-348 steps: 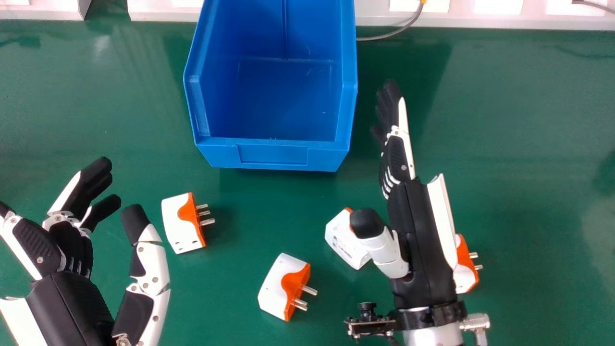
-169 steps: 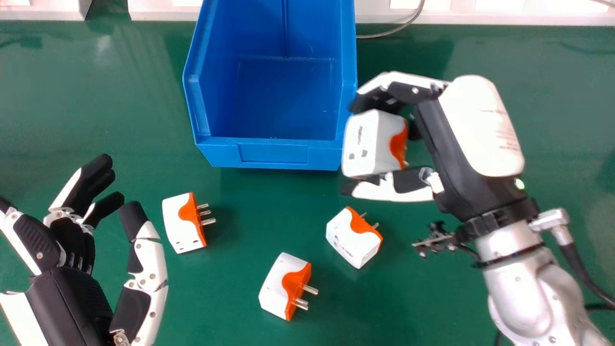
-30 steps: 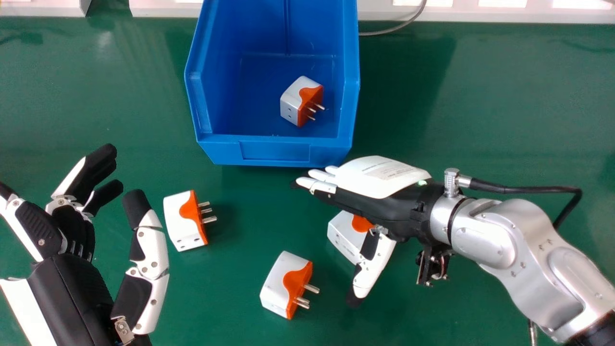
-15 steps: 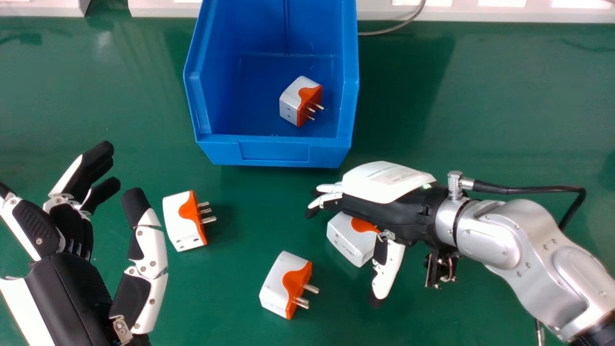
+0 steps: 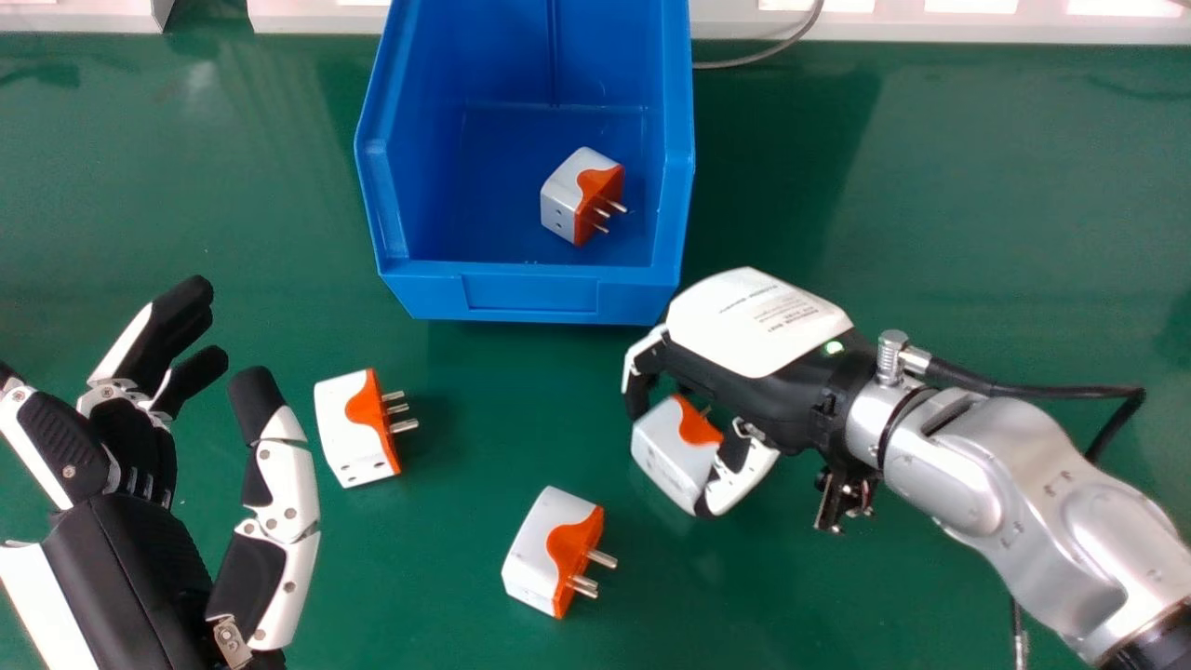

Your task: Pick all objects and put in blue box

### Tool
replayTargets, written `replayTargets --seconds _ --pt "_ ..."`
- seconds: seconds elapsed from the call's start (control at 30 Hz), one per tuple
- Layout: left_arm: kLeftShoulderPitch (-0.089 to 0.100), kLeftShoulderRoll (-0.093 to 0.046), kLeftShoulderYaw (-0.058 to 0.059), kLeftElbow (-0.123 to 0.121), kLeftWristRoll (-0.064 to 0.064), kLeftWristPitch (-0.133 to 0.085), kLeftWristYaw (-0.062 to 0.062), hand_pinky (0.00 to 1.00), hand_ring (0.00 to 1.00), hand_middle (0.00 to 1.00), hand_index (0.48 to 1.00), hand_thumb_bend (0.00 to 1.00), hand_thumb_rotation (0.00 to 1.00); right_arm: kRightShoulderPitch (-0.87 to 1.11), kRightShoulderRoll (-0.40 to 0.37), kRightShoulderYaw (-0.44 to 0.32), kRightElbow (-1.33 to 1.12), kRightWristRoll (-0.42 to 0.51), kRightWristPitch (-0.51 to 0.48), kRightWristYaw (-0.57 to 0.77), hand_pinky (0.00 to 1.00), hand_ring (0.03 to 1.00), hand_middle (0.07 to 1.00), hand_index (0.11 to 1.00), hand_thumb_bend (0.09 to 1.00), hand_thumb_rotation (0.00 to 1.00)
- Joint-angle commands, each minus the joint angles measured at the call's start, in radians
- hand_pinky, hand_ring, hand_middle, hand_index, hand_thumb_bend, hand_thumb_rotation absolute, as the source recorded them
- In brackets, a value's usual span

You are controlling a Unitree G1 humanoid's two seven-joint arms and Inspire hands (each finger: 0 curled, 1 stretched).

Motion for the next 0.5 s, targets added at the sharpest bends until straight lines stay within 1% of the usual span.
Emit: replayTargets --seconds 0.0,0.1,0.13,0.27,0.43,0.47 --pt "0.017 -0.079 -0.033 -0.029 0.006 -0.022 0.002 0.69 0.75 0.74 0.734 0.25 0.00 0.000 0.004 -0.014 -0.016 0.001 -0.010 -0.035 0.32 0.429 0.489 0.527 0.496 0.00" --pt "0.021 -0.081 -0.032 -0.029 0.011 -0.020 0.004 0.69 0.74 0.74 0.733 0.25 0.00 0.002 0.001 -0.017 -0.015 0.008 -0.029 -0.049 0.34 0.445 0.475 0.517 0.498 0.00" --pt "0.022 -0.081 -0.033 -0.030 0.011 -0.020 0.004 0.69 0.74 0.74 0.733 0.25 0.00 0.002 0.000 -0.017 -0.018 0.009 -0.029 -0.045 0.35 0.445 0.476 0.516 0.498 0.00" --pt "0.024 -0.079 -0.033 -0.032 0.008 -0.021 0.004 0.68 0.74 0.73 0.731 0.25 0.00 0.004 0.001 -0.019 -0.015 0.009 -0.042 -0.059 0.35 0.452 0.467 0.511 0.499 0.00" --pt "0.028 -0.080 -0.036 -0.033 0.004 -0.021 0.004 0.69 0.74 0.73 0.730 0.25 0.00 0.005 0.001 -0.023 -0.011 0.020 -0.059 -0.070 0.34 0.438 0.469 0.522 0.498 0.00" --pt "0.027 -0.080 -0.036 -0.031 0.003 -0.024 0.005 0.69 0.74 0.73 0.730 0.25 0.00 0.007 0.000 -0.025 -0.010 0.024 -0.067 -0.076 0.35 0.437 0.470 0.524 0.498 0.00"
